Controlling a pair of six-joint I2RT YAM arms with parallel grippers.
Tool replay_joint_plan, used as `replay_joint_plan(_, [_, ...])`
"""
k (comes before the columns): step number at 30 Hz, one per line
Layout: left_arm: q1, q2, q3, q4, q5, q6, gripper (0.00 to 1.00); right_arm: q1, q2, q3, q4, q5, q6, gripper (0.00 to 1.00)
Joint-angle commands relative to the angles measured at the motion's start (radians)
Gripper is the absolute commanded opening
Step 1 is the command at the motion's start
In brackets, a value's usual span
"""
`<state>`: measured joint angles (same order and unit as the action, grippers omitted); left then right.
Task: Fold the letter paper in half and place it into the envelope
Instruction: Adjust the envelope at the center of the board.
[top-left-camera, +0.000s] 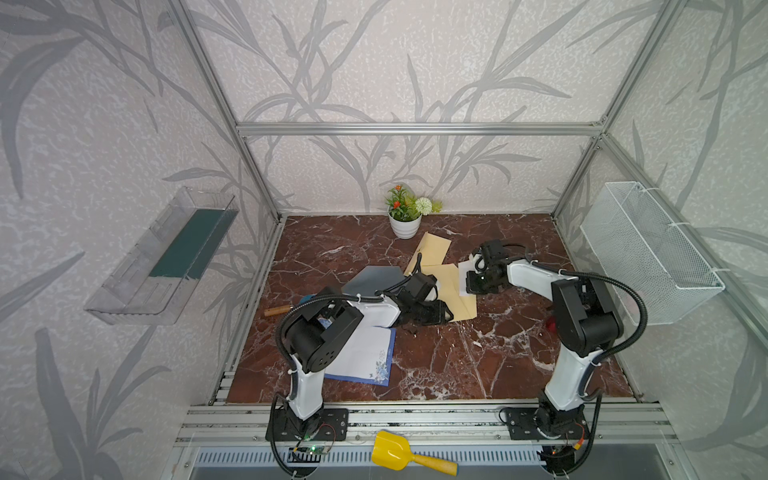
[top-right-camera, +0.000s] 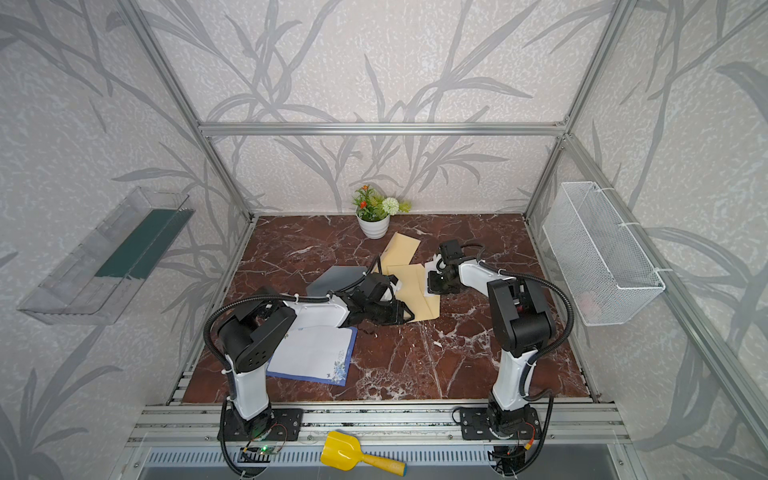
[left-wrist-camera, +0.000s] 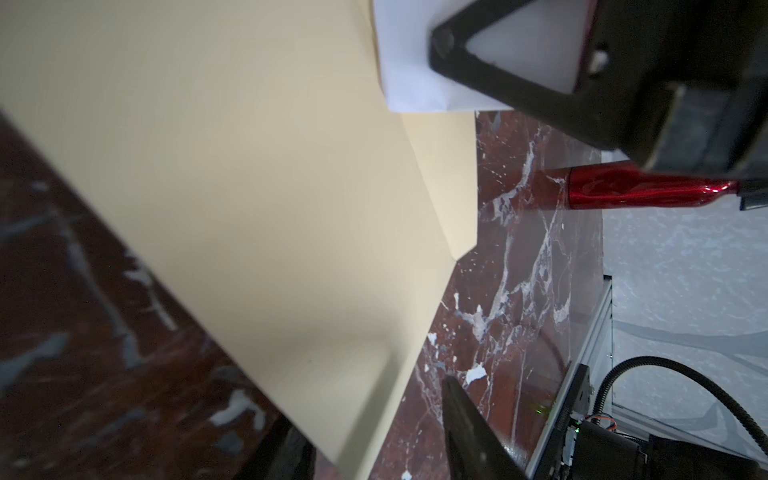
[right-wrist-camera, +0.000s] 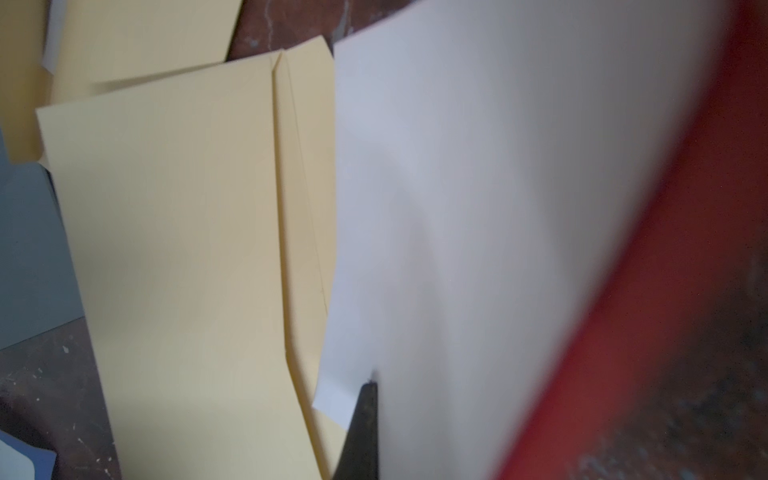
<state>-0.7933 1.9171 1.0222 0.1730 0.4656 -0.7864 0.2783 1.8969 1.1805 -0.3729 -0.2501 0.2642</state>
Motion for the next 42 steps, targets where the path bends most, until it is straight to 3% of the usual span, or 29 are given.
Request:
replay_joint_plan(1, [-0.023,0.016,-0.004,0.058,-0.007,-0.059,0.48,0.035,0.030,0.038,-0.041,-0.005,-0.028,0.00])
replay_joint_plan(8, [-0.041,-0.050,-0.018,0.018,-0.033,-0.054,0.57,0.096,0.060,0.098,-0.077,-0.042,-0.142,0.00])
replay_joint_plan(16, [-0.030,-0.268,-0.015,-0.235,-0.183,0.087,0.68,0.124,-0.026,0.144,-0.085,0.010,-0.127,0.00])
replay_joint_plan(20, [0.028,-0.338,-0.003,-0.317,-0.219,0.154,0.71,0.124,-0.102,0.160,-0.078,0.021,-0.094,0.00])
replay_joint_plan(26, [0.125,-0.355,-0.021,-0.329,-0.170,0.185,0.71,0.124,-0.248,0.088,-0.089,0.047,-0.027,0.00])
replay_joint_plan(35, [0.245,-0.205,0.116,-0.347,-0.169,0.297,0.71,0.220,-0.452,-0.265,0.048,0.012,0.234,0.00])
replay_joint_plan(42, [0.255,-0.021,0.295,-0.412,-0.183,0.388,0.70,0.282,-0.415,-0.395,0.158,0.006,0.364,0.00])
